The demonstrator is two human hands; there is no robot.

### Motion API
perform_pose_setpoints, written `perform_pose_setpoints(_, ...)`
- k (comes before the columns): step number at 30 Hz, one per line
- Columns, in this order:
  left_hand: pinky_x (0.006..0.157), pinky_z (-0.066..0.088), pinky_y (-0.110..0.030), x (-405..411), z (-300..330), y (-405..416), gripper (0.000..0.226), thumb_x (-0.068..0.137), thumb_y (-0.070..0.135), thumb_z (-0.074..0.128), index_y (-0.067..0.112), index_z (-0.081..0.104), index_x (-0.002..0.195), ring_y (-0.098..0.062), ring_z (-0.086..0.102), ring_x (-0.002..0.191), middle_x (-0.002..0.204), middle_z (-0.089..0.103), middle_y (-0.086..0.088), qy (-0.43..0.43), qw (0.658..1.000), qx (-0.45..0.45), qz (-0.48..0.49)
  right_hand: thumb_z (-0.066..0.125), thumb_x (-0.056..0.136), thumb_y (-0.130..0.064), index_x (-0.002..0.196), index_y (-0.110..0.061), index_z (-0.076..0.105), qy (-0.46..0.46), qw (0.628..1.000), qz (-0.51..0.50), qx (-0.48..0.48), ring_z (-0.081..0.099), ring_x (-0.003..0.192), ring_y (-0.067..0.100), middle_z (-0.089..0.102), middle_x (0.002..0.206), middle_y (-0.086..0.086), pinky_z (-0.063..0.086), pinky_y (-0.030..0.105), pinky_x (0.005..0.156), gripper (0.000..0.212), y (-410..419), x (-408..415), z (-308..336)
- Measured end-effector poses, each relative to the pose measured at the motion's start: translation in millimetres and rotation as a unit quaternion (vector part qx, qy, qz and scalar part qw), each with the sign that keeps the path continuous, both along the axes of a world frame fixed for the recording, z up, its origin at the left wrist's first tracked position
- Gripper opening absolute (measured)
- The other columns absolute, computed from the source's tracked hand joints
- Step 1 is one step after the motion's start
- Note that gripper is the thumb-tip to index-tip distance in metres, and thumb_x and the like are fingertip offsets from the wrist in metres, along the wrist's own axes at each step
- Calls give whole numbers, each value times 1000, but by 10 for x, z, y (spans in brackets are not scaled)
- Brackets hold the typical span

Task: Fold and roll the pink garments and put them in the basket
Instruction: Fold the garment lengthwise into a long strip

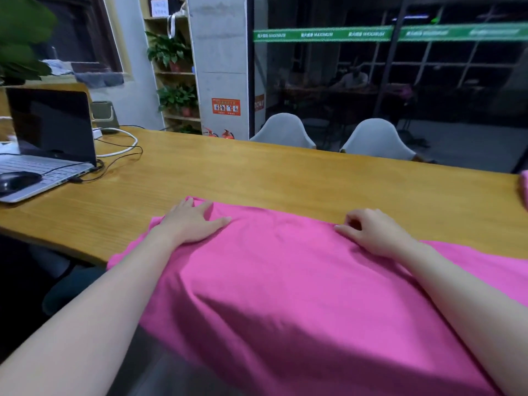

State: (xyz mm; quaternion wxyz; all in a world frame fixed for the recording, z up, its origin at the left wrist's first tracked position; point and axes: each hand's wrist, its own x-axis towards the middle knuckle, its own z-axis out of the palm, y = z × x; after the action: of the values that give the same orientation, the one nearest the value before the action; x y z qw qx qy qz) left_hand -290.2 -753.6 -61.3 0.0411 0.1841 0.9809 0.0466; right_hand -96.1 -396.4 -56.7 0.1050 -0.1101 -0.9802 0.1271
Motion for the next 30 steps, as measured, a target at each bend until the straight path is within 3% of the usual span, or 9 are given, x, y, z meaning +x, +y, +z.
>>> perform_pose_setpoints(4, 121, 24, -50, 13, 51, 118, 124, 57, 106, 23, 29, 37, 154, -34, 24, 152, 162, 32, -17, 3, 1000, 9, 21, 61, 95, -55, 70, -29, 53, 29, 998, -34, 36, 60, 77, 27, 62, 72, -4, 39, 37, 62, 37, 187, 282, -91)
perform_pose_setpoints(10, 126, 6, -50, 147, -49, 100, 133, 53, 111, 15, 34, 19, 162, -31, 2, 157, 169, 7, -18, 6, 999, 31, 19, 56, 93, -65, 72, -28, 54, 33, 993, -65, 89, 59, 75, 28, 62, 72, -4, 44, 37, 63, 42, 435, 442, -96)
perform_pose_setpoints(18, 125, 2, -52, 184, 22, 132, 140, 47, 113, 14, 35, 6, 163, -32, -5, 157, 169, -3, -18, -24, 999, -7, 36, 57, 86, -74, 67, -25, 53, 64, 990, -99, 72, 59, 71, 26, 61, 68, -7, 42, 35, 60, 53, 573, 520, -134)
perform_pose_setpoints(21, 126, 2, -53, 286, 68, 264, 123, 69, 103, 15, 24, 6, 164, -37, -1, 157, 168, -1, -23, -4, 997, -49, 51, 52, 84, -80, 71, -27, 52, 48, 991, -96, 76, 59, 72, 25, 62, 71, -7, 43, 35, 60, 55, 575, 554, -106)
perform_pose_setpoints(24, 126, 6, -51, 609, 84, 699, 90, 95, 78, 21, 19, 12, 164, -35, 7, 156, 169, 6, -21, 64, 997, -46, -23, 48, 82, -83, 76, -27, 53, 44, 992, -90, 78, 60, 75, 26, 62, 74, -6, 44, 35, 62, 57, 573, 589, -91)
perform_pose_setpoints(27, 127, 9, -47, 1003, 5, 1295, 77, 101, 68, 25, 23, 15, 163, -31, 9, 157, 170, 8, -14, 25, 988, -2, -154, 48, 83, -83, 80, -27, 54, 48, 991, -88, 85, 60, 77, 27, 63, 77, -4, 46, 36, 64, 56, 555, 632, -89)
perform_pose_setpoints(30, 127, 5, -47, 1219, -126, 1581, 76, 99, 70, 24, 31, 13, 163, -29, 5, 157, 171, 4, -8, 14, 982, 8, -188, 48, 85, -82, 80, -26, 53, 45, 990, -103, 86, 60, 77, 29, 61, 76, -3, 43, 36, 62, 57, 646, 747, -94)
